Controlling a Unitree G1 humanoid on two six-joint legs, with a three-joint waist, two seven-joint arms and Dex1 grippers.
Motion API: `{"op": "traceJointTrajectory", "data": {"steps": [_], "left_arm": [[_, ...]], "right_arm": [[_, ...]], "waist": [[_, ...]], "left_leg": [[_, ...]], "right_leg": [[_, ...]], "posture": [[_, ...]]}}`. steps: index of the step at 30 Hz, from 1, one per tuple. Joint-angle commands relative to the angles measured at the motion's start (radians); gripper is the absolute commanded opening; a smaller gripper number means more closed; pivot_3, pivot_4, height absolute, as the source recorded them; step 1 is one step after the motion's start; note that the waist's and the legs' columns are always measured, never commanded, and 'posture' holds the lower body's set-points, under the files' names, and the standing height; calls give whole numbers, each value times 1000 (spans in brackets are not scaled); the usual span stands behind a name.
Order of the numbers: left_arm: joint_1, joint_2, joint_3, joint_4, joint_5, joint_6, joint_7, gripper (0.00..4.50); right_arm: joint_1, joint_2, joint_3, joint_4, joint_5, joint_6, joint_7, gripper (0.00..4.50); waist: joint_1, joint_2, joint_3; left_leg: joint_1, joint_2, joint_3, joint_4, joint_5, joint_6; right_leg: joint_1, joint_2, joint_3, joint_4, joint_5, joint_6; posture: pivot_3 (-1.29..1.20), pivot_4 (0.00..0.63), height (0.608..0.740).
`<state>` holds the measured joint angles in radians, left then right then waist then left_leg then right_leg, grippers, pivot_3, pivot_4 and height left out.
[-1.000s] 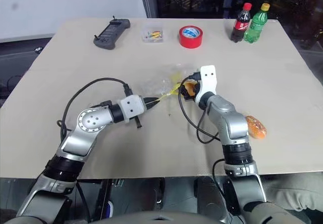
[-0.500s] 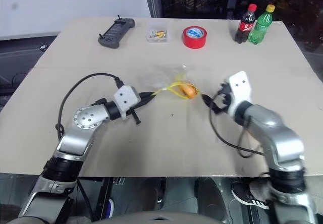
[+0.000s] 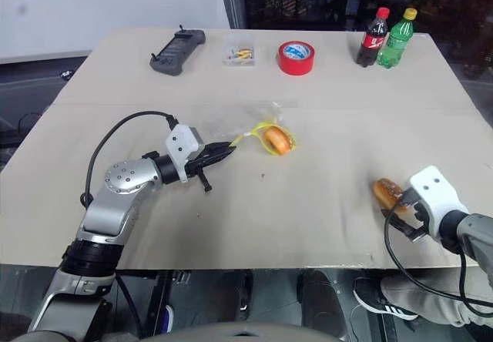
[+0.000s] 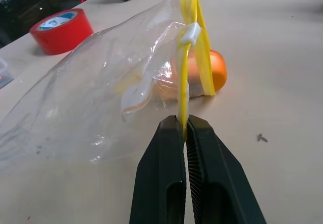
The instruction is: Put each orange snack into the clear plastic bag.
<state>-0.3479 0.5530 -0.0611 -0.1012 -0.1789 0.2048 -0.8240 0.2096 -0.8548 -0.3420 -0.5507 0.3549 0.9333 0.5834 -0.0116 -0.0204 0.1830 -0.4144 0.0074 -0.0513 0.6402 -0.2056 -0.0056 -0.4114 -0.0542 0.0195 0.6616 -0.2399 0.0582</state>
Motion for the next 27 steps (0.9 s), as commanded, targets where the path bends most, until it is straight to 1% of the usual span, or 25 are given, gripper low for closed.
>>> {"op": "traceJointTrajectory", "data": {"steps": [1, 3, 4, 5, 7, 10, 11, 14, 17, 21, 23, 27], "left_arm": [[13, 15, 1, -44, 22, -38, 11, 0], [34, 26, -2, -47, 55, -74, 23, 0], [48, 33, -4, -46, 79, -97, 32, 0], [60, 42, -6, -41, 102, -120, 39, 0], [84, 59, -10, -31, 146, -165, 59, 0], [108, 74, -12, -23, 174, -200, 71, 0], [112, 77, -11, -26, 177, -203, 72, 0], [123, 82, -5, -46, 181, -202, 77, 0], [137, 90, 3, -72, 177, -193, 75, 0], [157, 98, 12, -109, 165, -176, 75, 0], [179, 110, 16, -137, 160, -171, 66, 0], [218, 137, 22, -165, 170, -175, 52, 0]], "right_arm": [[-46, 42, -7, 14, 8, -21, -20, 2644], [-65, 59, -2, 1, 17, -31, -16, 1791], [-81, 72, -4, -20, 40, -31, -9, 1277], [-100, 86, -6, -42, 67, -22, -2, 900], [-152, 116, 31, -98, 119, -1, 3, 99], [-269, 206, 142, -138, 168, 51, -47, 42], [-320, 248, 203, -128, 166, 63, -69, 42], [-437, 353, 361, -62, 118, 71, -135, 42], [-528, 426, 460, 21, 73, 59, -173, 42], [-620, 490, 531, 118, 34, 36, -190, 42], [-673, 522, 565, 204, -4, 2, -196, 42], [-741, 570, 587, 313, -48, -47, -198, 42]], "waist": [[-1, 0, 0], [-2, 0, 0], [-3, 0, 0], [-4, 0, 0], [-4, 0, 0], [-4, 0, 0], [-3, 0, 0], [-3, 0, 0], [-2, 0, 0], [-2, 0, 0], [-4, 0, 0], [-6, 0, 0]], "left_leg": [[0, 0, 0, 0, 0, 0], [0, 0, 0, 0, 0, 0], [0, 0, 0, 0, 0, 0], [0, 0, 0, 0, 0, 0], [0, 0, 0, 0, 0, 0], [1, 1, 0, 0, 0, 0], [0, 1, 0, 0, 0, 0], [0, 1, -1, 0, 0, 0], [-1, 0, -1, 0, 0, 0], [-1, -1, -2, 0, 0, 0], [-1, 0, -2, 0, 0, 0], [0, 0, -2, -1, 0, 0]], "right_leg": [[0, 0, 0, 0, 0, 0], [0, 0, 0, 0, 0, 0], [0, 0, 0, 0, 0, 0], [0, 0, 0, 0, 0, 0], [0, 0, 0, 0, 1, -1], [0, 1, 0, 0, 0, -1], [0, 1, 0, 0, 0, -1], [0, 0, 0, 0, 2, -4], [-1, 0, -1, 0, 2, -4], [-1, -1, -1, 0, 2, -4], [-1, -1, -2, 0, 2, -4], [-1, 0, -2, 1, 2, -4]], "posture": [[0, 150, 719], [0, 150, 719], [0, 150, 719], [0, 150, 719], [0, 150, 719], [0, 150, 719], [0, 150, 719], [0, 150, 719], [0, 150, 719], [0, 150, 719], [0, 150, 719], [0, 150, 719]]}}
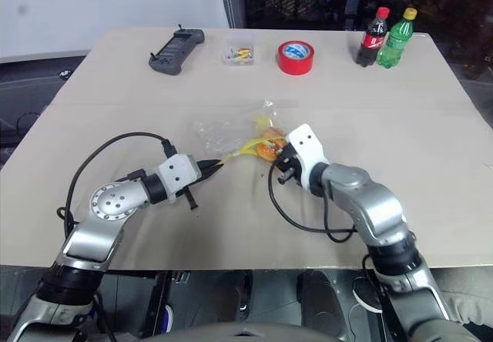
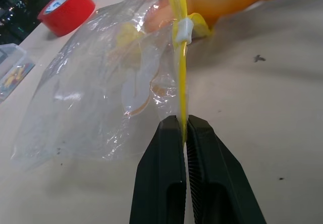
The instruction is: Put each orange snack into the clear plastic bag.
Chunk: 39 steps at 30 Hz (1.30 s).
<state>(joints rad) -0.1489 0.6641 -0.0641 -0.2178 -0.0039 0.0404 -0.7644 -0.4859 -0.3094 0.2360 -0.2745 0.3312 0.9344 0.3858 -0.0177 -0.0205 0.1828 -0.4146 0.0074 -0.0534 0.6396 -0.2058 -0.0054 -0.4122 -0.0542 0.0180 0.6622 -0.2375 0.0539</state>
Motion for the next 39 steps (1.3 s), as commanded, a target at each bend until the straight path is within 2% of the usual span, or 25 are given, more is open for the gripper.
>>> {"op": "traceJointTrajectory", "data": {"steps": [1, 4, 8, 14, 15, 16, 18, 23, 27, 33, 36, 39], "left_arm": [[26, 33, 26, -49, -1, -14, -10, 0], [37, 43, 21, -48, 9, -24, -8, 0], [39, 35, 21, -44, 13, -18, 4, 0], [39, 27, 36, -38, -13, -5, 3, 0], [39, 22, 43, -39, -28, 4, 3, 0], [37, 8, 55, -45, -56, 29, 5, 0], [27, -24, 86, -69, -138, 101, 9, 0], [-35, -67, 161, -127, -352, 311, 5, 0], [-82, -71, 186, -126, -438, 401, 8, 0], [-131, -82, 202, -114, -532, 497, 18, 0], [-155, -93, 200, -112, -569, 536, 26, 0], [-160, -91, 178, -130, -597, 566, 8, 0]], "right_arm": [[-58, 36, 12, 54, -31, -56, 0, 42], [-100, 86, 24, 119, -53, -84, -6, 42], [-177, 221, 24, 294, -77, -195, -15, 42], [-214, 245, 30, 403, -117, -313, 36, 42], [-217, 246, 28, 417, -128, -328, 32, 901], [-216, 244, 30, 421, -148, -350, 20, 1141], [-203, 234, 19, 391, -158, -367, 17, 2088], [-129, 123, -9, 154, -108, -316, 120, 2088], [-89, 46, -79, -8, -44, -231, 145, 2088], [-65, -45, -49, -25, -136, -291, 125, 2088], [-88, -33, -30, -14, -128, -272, 141, 2088], [-147, -19, 37, 66, -220, -261, 92, 2088]], "waist": [[0, 0, 0], [-1, 0, 0], [-5, 0, 0], [-3, 0, 0], [-3, 0, 0], [-3, 0, 0], [-4, 0, 0], [1, 0, 0], [-2, 0, 0], [-11, 0, 0], [-13, 0, 0], [-25, 0, 0]], "left_leg": [[0, 0, 0, 0, 0, 0], [0, 0, 0, 0, 0, 0], [0, 0, 0, -1, 0, 0], [0, 0, 0, -1, 0, 0], [0, 0, 0, -1, 0, 0], [0, 0, 0, -1, 0, 0], [0, 0, 0, -2, 0, 0], [-1, 0, -1, -1, 0, 0], [0, 0, -1, -1, 0, 0], [0, 0, -1, -1, 0, 0], [0, 0, 0, -1, 0, 0], [0, 0, 0, -1, 0, 0]], "right_leg": [[0, 0, 0, 0, 0, 0], [-1, 0, 0, 0, 0, 0], [-1, 1, 0, 0, 0, 0], [-1, 0, 0, 0, 0, 0], [-1, 0, 0, 0, 0, 0], [-1, 0, 0, 0, 0, 0], [-1, 0, 0, 1, 0, 0], [-1, 0, -1, 0, 0, 0], [-1, 0, 0, 0, 0, 0], [-1, 0, 0, 0, 0, 0], [-1, 0, 0, 0, 0, 0], [-1, 0, 0, 1, 0, 0]], "posture": [[0, 150, 719], [0, 150, 719], [0, 150, 719], [0, 150, 719], [0, 150, 719], [0, 150, 719], [0, 150, 719], [0, 150, 719], [0, 150, 719], [0, 150, 719], [0, 150, 719], [0, 150, 719]]}}
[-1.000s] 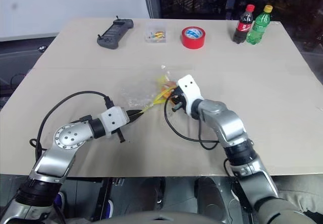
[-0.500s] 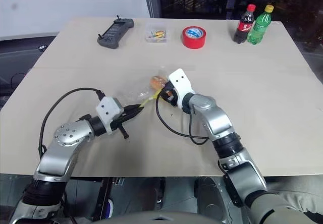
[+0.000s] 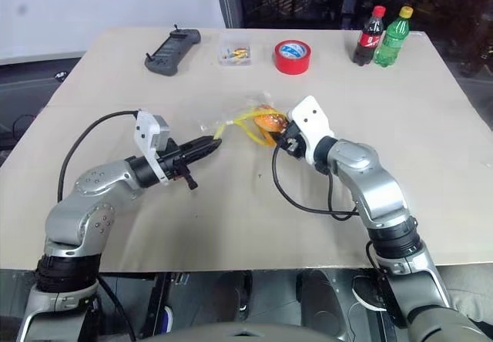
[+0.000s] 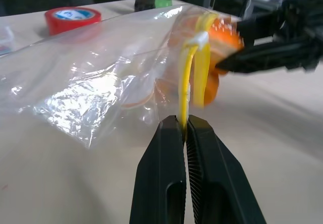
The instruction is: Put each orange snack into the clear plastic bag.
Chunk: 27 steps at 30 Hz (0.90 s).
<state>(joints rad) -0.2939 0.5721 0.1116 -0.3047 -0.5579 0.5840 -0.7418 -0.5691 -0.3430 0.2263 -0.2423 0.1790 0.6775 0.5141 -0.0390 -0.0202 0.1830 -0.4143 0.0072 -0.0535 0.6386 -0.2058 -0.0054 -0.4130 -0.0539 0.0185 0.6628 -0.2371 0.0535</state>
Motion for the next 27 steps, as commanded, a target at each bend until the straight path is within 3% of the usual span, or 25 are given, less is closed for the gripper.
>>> {"op": "traceJointTrajectory", "data": {"steps": [1, 5, 10, 14, 20, 27], "left_arm": [[-15, 4, -3, -49, -52, 32, -22, 0], [23, 52, -77, -68, 23, -29, -85, 0], [69, 72, -133, -42, 125, -134, -105, 0], [69, 42, -91, -18, 106, -124, -68, 0], [13, -3, 18, 19, -24, -29, -27, 0], [-29, -28, 89, 31, -143, 69, 2, 0]], "right_arm": [[-77, 19, 59, 56, -90, -4, -49, 2088], [-101, 106, 16, 92, -46, 39, -71, 2088], [-87, 172, 5, 103, -25, 55, -77, 4378], [-51, 165, -12, 42, 0, 57, -59, 4378], [53, 31, -64, -122, 69, 50, 49, 4378], [128, -88, 4, -85, -32, -56, 57, 4378]], "waist": [[-4, 0, 0], [0, 0, 0], [2, 0, 0], [5, 0, 0], [8, 0, 0], [0, 0, 0]], "left_leg": [[1, 0, 1, 0, 0, 0], [0, 0, 0, 0, 0, 0], [0, 0, 0, -1, 0, 0], [0, 0, 0, -1, 0, 0], [-1, 0, -1, -1, 0, 0], [0, 0, 0, -1, 0, 0]], "right_leg": [[0, 0, 1, 0, 0, 0], [0, 0, 0, 0, 0, 0], [0, 0, 0, -1, 0, 0], [0, 0, 0, -1, 0, 0], [0, -1, -1, -1, 0, 0], [0, 0, 0, -1, 0, 0]], "posture": [[0, 150, 719], [0, 150, 719], [0, 150, 719], [0, 150, 719], [0, 150, 719], [0, 150, 719]]}}
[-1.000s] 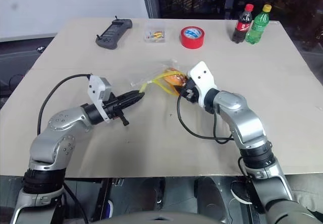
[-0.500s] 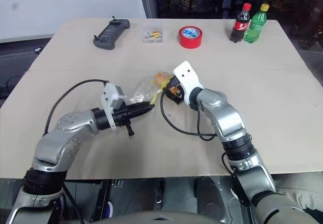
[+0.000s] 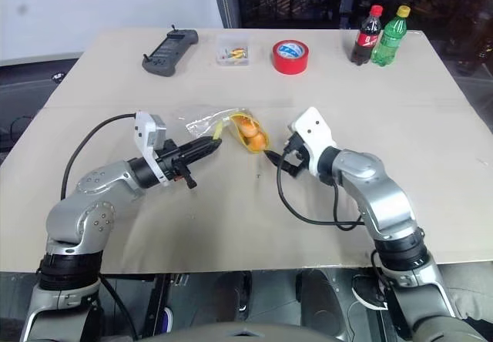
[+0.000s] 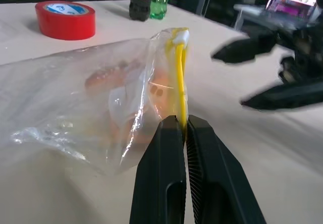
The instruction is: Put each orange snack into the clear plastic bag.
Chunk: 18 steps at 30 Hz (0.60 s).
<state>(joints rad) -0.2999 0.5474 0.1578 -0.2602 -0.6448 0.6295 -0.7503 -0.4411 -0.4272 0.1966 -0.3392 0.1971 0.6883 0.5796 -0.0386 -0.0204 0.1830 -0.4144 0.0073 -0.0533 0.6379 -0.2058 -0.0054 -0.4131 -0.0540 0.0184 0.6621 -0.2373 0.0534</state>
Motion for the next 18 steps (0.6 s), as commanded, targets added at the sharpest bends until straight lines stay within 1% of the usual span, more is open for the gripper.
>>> {"op": "traceJointTrajectory", "data": {"steps": [1, 5, 8, 11, 18], "left_arm": [[-27, -5, 50, -15, -70, 34, 14, 0], [-46, -6, 66, -16, -104, 65, 33, 0], [-48, -1, 64, -24, -114, 77, 40, 0], [-39, 7, 62, -40, -117, 87, 41, 0], [-30, 25, 51, -40, -104, 77, 33, 0]], "right_arm": [[-5, 16, 47, 37, -58, -82, -20, 4378], [-29, 75, 129, 155, -145, -157, -57, 4378], [-48, 151, 147, 255, -164, -211, -98, 4378], [-58, 211, 114, 305, -144, -246, -107, 4378], [-63, 267, 0, 251, -9, -195, -69, 4378]], "waist": [[-2, 0, 0], [-2, 0, 0], [1, -1, 0], [1, 0, 0], [2, 0, 0]], "left_leg": [[0, 0, 0, 0, 0, 0], [0, 1, 0, 0, 0, 0], [0, 0, 0, 0, 0, 0], [0, 0, 0, 0, 0, 0], [0, 0, 0, 0, 0, 0]], "right_leg": [[0, 0, 0, 0, 0, 0], [0, 1, 0, 0, 0, 0], [0, 0, 0, 0, 0, 0], [0, 0, 0, 0, 0, 0], [0, 0, 0, 0, 0, 0]], "posture": [[0, 150, 719], [0, 150, 719], [0, 150, 719], [0, 150, 719], [0, 150, 719]]}}
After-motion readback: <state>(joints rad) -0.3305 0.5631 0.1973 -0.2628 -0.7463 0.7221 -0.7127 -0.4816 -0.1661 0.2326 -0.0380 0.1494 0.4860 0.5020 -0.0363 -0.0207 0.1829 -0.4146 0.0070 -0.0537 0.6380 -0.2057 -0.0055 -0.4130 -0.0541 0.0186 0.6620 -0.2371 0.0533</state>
